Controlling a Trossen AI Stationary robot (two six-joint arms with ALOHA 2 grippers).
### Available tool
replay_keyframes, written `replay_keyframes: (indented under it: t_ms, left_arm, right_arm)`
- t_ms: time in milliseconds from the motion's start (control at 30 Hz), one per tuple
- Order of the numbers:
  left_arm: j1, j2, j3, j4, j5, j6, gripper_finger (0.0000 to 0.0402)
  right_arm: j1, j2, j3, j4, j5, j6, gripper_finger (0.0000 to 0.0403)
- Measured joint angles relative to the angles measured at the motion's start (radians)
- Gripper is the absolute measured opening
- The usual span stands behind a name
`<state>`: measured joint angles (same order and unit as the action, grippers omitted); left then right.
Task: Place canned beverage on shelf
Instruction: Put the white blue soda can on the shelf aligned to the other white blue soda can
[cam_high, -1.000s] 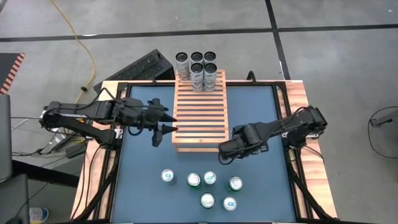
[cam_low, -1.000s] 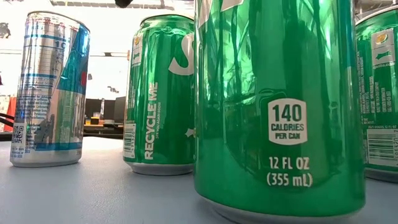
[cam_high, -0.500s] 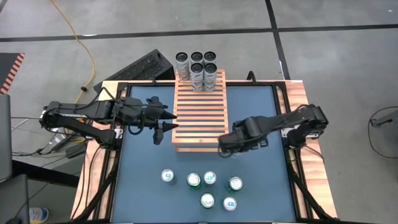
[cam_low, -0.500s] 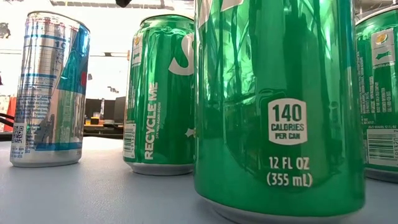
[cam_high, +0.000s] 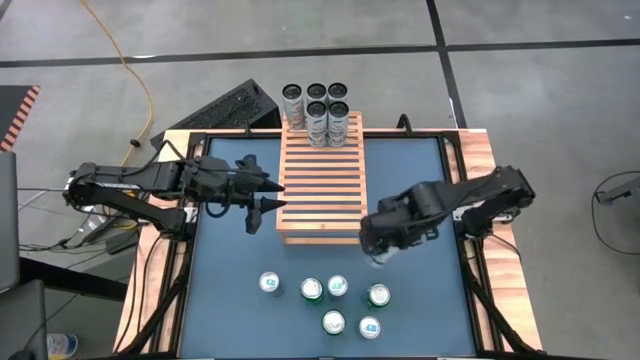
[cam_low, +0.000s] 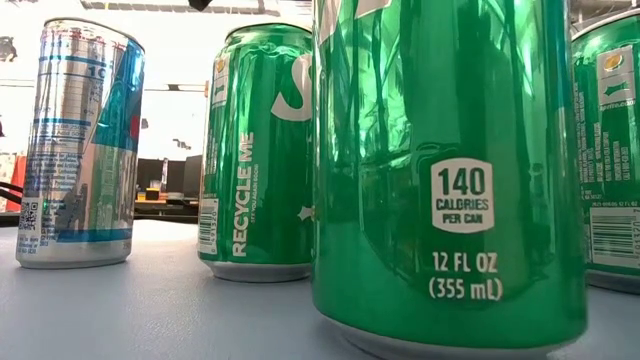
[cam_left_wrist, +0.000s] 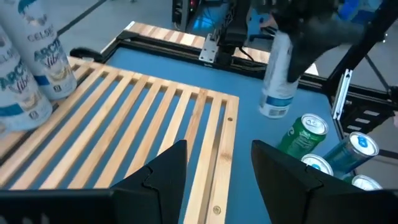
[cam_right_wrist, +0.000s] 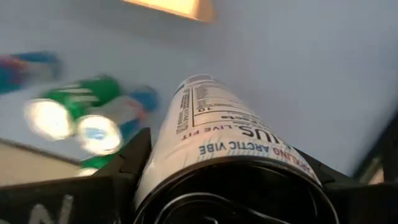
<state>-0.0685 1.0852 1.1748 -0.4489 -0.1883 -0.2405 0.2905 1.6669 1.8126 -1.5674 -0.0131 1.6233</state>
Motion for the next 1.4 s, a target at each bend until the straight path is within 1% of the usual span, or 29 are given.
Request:
replay_keyframes:
  t_ms: [100,233,333,400,500,667,800,933,1033,1100,1267,1400]
  left_arm:
    - [0.000,0.018,0.001,0.014,0.006,0.030,0.0167]
    - [0.000,0.069,0.002,0.078,0.138,0.129,0.0167]
    - [-0.002,0.125,0.001,0.135,0.178,0.133,0.0176]
    - [0.000,0.155,0.000,0.132,0.180,0.147,0.0191]
    - [0.003,0.202,0.001,0.191,0.183,0.147,0.0225]
    - [0.004,0.254,0.003,0.264,0.204,0.084,0.0290]
    - [0.007,0.281,0.037,0.263,0.209,0.073,0.0317]
    - [0.007,0.298,0.084,0.271,0.201,0.111,0.0321]
    - [0.007,0.318,0.101,0.267,0.156,0.141,0.0322]
    - [0.014,0.340,0.112,0.283,0.143,0.152,0.0322]
    - [0.042,0.375,0.129,0.282,0.140,0.152,0.0322]
    - [0.060,0.375,0.129,0.288,0.182,0.153,0.0322]
  right_arm:
    - [-0.025,-0.003,0.057,-0.004,0.054,-0.028,0.0230]
    - [-0.070,0.009,0.154,0.005,0.096,-0.114,0.0230]
    - [-0.097,0.032,0.217,-0.005,0.125,-0.171,0.0230]
    - [-0.112,0.056,0.256,-0.001,0.139,-0.211,0.0230]
    - [-0.133,0.082,0.299,0.005,0.147,-0.270,0.0230]
    - [-0.150,0.114,0.353,0.008,0.148,-0.355,0.0230]
    - [-0.159,0.122,0.375,0.007,0.157,-0.394,0.0230]
    - [-0.172,0.122,0.375,0.016,0.165,-0.417,0.0230]
    - [-0.177,0.122,0.375,0.060,0.168,-0.447,0.0230]
    - [-0.177,0.122,0.375,0.089,0.167,-0.470,0.0230]
    - [-0.175,0.122,0.375,0.117,0.169,-0.486,0.0230]
    - [-0.174,0.122,0.375,0.120,0.170,-0.504,0.0230]
